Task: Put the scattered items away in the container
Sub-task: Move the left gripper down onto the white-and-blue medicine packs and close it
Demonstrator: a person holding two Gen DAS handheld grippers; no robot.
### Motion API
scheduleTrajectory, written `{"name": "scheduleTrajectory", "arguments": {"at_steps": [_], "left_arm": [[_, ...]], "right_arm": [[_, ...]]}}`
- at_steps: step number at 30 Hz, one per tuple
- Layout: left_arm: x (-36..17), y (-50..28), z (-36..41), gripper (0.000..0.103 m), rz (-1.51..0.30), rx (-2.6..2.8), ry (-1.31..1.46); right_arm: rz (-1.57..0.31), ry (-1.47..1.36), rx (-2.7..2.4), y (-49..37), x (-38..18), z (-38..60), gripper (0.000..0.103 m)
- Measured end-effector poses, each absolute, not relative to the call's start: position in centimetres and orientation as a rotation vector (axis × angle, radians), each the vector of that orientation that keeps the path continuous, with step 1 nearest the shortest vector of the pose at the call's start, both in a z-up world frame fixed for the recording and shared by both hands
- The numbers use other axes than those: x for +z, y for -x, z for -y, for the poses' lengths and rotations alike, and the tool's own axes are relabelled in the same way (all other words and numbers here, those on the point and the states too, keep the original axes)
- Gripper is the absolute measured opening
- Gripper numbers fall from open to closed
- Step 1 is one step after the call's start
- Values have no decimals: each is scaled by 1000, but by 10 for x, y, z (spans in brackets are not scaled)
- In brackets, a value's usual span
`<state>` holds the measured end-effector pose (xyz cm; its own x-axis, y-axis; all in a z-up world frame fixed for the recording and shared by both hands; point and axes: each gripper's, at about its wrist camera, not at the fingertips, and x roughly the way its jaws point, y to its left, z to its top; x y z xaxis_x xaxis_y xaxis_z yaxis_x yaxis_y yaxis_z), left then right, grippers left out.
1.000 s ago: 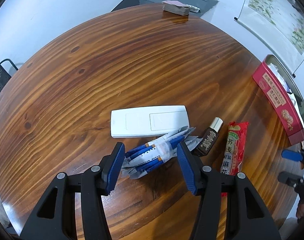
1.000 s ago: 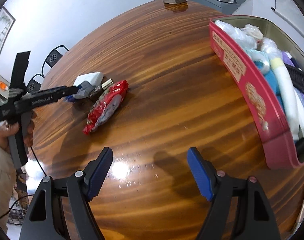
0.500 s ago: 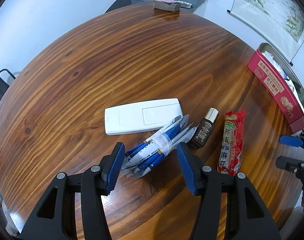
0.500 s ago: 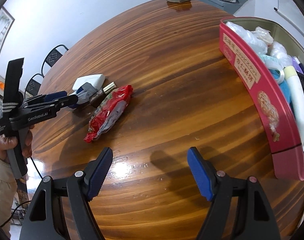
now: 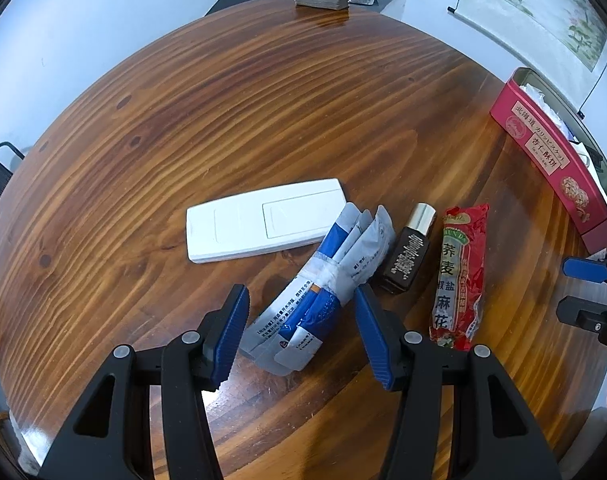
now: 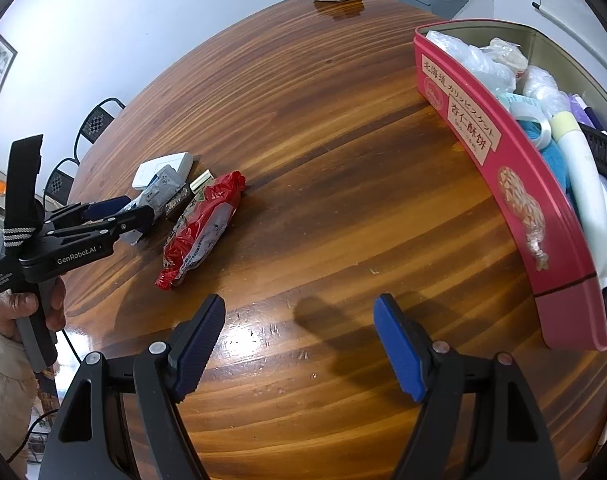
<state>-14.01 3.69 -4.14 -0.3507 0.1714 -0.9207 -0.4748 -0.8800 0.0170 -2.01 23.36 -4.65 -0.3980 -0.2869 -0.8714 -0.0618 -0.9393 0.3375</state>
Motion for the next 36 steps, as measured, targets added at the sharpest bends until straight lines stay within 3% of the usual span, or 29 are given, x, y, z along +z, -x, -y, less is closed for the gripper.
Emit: {"name": "scheduleTrajectory", "arguments": {"at_steps": [36], "left_arm": [[-55,129,-49,55,-347,2251,1529]], "right_arm": [[485,-1642,-2463,19,-48,-234,80]]}}
